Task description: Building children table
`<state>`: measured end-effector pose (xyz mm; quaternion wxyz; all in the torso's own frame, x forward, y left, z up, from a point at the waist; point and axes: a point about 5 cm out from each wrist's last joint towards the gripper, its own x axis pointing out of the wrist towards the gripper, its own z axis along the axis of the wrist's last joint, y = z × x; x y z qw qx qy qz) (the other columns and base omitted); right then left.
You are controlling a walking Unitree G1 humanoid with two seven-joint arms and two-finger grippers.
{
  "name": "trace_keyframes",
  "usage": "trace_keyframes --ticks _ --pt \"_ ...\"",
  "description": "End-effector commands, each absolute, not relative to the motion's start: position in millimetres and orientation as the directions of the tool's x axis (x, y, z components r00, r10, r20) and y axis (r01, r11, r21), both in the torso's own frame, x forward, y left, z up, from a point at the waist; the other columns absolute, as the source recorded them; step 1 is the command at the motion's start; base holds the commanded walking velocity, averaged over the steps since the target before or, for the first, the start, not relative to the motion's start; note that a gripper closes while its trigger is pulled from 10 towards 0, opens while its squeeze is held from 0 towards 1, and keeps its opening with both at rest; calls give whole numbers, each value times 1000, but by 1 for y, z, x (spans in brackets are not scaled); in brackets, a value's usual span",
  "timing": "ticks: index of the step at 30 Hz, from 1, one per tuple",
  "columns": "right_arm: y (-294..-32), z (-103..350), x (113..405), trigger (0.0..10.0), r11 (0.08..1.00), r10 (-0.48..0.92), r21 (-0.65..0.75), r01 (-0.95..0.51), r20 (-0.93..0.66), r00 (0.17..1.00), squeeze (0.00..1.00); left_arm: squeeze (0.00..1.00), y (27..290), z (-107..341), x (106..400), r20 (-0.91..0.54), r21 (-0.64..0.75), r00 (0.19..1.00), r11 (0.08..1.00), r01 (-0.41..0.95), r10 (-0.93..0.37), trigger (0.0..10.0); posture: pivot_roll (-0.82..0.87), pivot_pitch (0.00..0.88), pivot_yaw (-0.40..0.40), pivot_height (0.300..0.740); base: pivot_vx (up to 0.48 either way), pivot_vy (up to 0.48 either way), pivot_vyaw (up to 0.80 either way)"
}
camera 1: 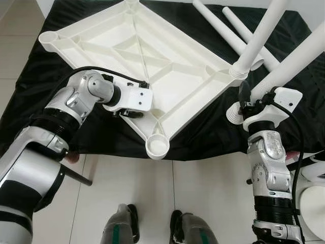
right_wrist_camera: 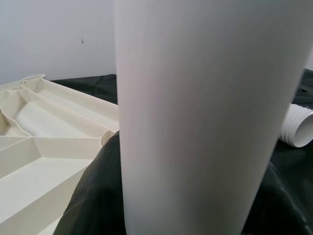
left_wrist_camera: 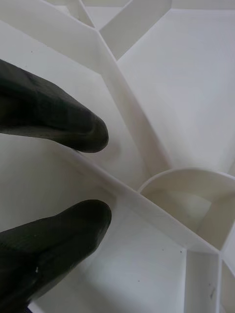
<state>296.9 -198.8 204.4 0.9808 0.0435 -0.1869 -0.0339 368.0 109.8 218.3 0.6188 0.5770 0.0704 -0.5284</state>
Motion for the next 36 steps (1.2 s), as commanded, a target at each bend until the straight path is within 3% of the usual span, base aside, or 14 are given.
trace_keyframes --ticks 1,2,3,5,6,25,31,36 --pt "-199 206 294 10000 992 -89 112 50 371 924 0 0 108 222 375 -572 764 570 -129 633 -591 10000 11 203 -3 740 0 0 0" --pt "-199 205 294 10000 992 -89 112 51 370 925 0 0 108 220 376 -579 764 575 -138 630 -578 10000 11 203 -3 740 0 0 0" --pt "-199 204 293 10000 992 -91 113 53 367 926 0 0 111 215 377 -603 748 574 -141 649 -554 7294 11 210 6 740 0 0 0" --pt "-198 203 291 10000 992 -94 114 56 364 926 0 0 114 210 377 -630 726 570 -141 673 -528 7294 11 210 6 740 0 0 0" --pt "-198 203 290 10000 992 -96 115 58 363 927 0 0 115 208 378 -641 719 569 -144 680 -516 0 11 211 7 740 0 0 0" --pt "-199 203 288 10000 991 -103 114 67 357 928 0 0 113 200 376 -682 690 533 -200 695 -501 0 9 220 12 740 0 0 0" --pt "-198 203 287 10000 990 -109 118 71 354 929 0 0 111 193 372 -720 645 475 -235 727 -507 0 9 223 15 740 0 0 0" --pt "-198 203 287 10000 991 -109 117 72 354 929 0 0 110 189 373 -723 613 464 -165 773 -512 0 8 224 18 740 0 0 0"
